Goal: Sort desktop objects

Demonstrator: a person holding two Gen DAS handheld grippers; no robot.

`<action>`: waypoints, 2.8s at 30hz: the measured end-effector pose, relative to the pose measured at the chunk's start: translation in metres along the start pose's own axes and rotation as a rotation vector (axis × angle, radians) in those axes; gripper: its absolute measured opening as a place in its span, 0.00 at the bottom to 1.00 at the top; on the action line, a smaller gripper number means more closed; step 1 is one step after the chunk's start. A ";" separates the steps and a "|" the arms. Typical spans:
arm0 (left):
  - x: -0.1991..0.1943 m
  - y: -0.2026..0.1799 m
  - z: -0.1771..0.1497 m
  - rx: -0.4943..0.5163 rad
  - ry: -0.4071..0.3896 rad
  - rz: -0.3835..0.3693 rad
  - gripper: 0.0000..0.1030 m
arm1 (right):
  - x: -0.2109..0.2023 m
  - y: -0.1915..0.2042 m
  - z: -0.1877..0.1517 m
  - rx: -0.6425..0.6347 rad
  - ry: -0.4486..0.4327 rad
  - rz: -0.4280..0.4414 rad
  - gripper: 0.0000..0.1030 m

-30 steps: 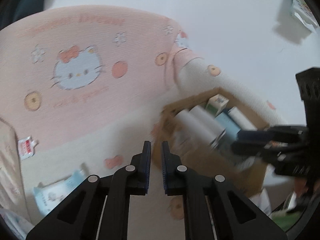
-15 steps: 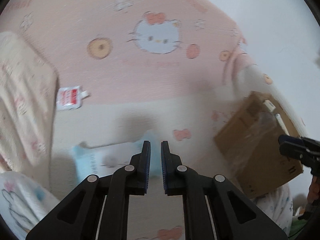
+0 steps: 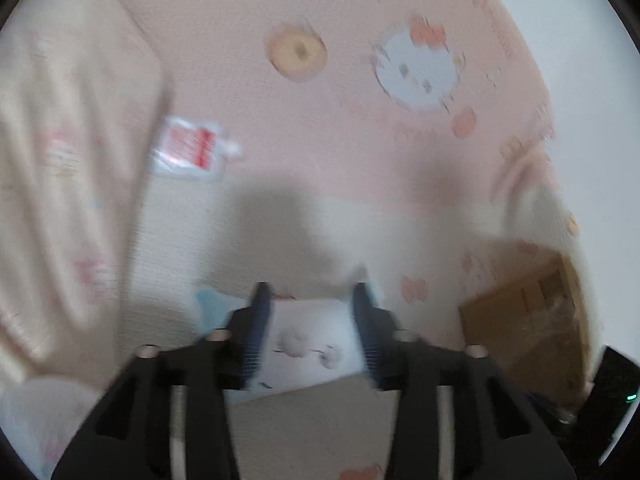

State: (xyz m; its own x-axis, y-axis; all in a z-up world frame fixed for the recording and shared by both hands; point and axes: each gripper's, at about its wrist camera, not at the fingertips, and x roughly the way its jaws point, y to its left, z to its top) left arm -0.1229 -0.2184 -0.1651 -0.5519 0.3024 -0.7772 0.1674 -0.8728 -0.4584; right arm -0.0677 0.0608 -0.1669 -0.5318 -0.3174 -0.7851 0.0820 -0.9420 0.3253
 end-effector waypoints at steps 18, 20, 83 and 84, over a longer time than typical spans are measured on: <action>0.058 0.004 0.016 0.060 0.230 0.030 0.64 | 0.082 0.014 -0.024 0.108 0.132 0.023 0.56; 0.066 0.001 0.014 0.073 0.259 0.039 0.64 | 0.086 0.013 -0.025 0.119 0.140 0.031 0.56; -0.022 -0.232 -0.079 0.751 -0.013 -0.098 0.40 | -0.068 -0.025 -0.018 0.067 -0.283 -0.001 0.52; -0.028 -0.240 -0.079 0.767 -0.030 -0.106 0.40 | -0.074 -0.024 -0.016 0.062 -0.297 -0.010 0.52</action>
State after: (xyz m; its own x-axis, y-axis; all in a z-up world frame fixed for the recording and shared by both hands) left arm -0.0835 0.0127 -0.0672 -0.5575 0.3980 -0.7286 -0.4941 -0.8643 -0.0941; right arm -0.0167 0.1054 -0.1252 -0.7563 -0.2536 -0.6031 0.0285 -0.9337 0.3569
